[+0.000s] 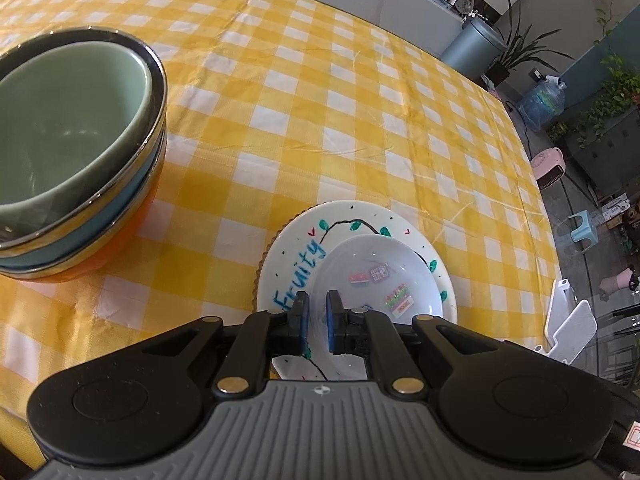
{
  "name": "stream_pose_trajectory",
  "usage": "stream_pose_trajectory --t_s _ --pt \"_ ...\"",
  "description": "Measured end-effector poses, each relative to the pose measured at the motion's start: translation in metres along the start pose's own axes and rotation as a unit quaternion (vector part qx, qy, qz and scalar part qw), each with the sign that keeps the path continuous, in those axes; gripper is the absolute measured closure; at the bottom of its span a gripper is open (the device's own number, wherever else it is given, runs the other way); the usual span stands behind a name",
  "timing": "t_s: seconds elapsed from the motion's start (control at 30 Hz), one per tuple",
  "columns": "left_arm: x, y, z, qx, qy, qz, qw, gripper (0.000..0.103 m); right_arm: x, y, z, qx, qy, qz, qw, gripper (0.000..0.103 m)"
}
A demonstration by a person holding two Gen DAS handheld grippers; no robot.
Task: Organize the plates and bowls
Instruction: 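Carry the sticker bowl onto the 'Fruity' plate and lower it with both grippers, then open both grippers and lift them off the sticker bowl, then close both grippers on the rim of the nested bowl stack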
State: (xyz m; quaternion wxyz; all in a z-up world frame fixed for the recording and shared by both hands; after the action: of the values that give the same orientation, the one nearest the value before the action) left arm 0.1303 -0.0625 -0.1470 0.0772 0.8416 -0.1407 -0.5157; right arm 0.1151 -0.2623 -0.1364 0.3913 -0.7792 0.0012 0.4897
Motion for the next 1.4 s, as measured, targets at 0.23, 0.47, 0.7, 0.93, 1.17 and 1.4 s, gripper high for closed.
stream_pose_trajectory --t_s 0.23,0.47,0.7,0.93,1.17,1.4 --pt "-0.009 0.003 -0.003 0.024 0.011 -0.005 0.9996 0.084 -0.007 -0.002 -0.001 -0.014 0.020 -0.004 1.000 0.092" --pt "-0.033 0.008 -0.006 0.056 0.023 -0.017 0.9980 0.082 -0.020 -0.011 0.000 -0.050 0.056 -0.007 0.997 0.082" --pt "-0.091 0.001 -0.016 0.109 0.059 -0.030 0.9919 0.069 -0.041 -0.032 0.007 -0.087 0.097 0.039 0.991 0.054" --pt "-0.146 -0.055 -0.033 0.086 0.071 -0.071 0.9912 0.057 -0.060 -0.092 0.018 -0.099 0.121 0.037 0.987 0.026" --pt "-0.159 -0.127 -0.040 -0.002 0.079 -0.104 0.9914 0.047 -0.034 -0.172 0.041 -0.145 0.056 0.005 0.988 0.026" --pt "-0.131 -0.165 -0.031 -0.064 0.052 -0.107 0.9908 0.040 0.022 -0.193 0.060 -0.140 0.001 0.039 0.989 0.026"
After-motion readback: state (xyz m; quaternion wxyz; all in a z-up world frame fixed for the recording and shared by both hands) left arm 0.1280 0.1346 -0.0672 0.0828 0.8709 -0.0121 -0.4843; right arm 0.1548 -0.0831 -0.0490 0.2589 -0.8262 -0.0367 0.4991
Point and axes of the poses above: each gripper's, at about its wrist camera, not at the fingertips, and x roughly the way its jaws point, y to its right, z to its underside, the point moved 6 cm from there along x, roughly the way its jaws point, and after that the axes turned 14 degrees about x, right-handed, at the moved point
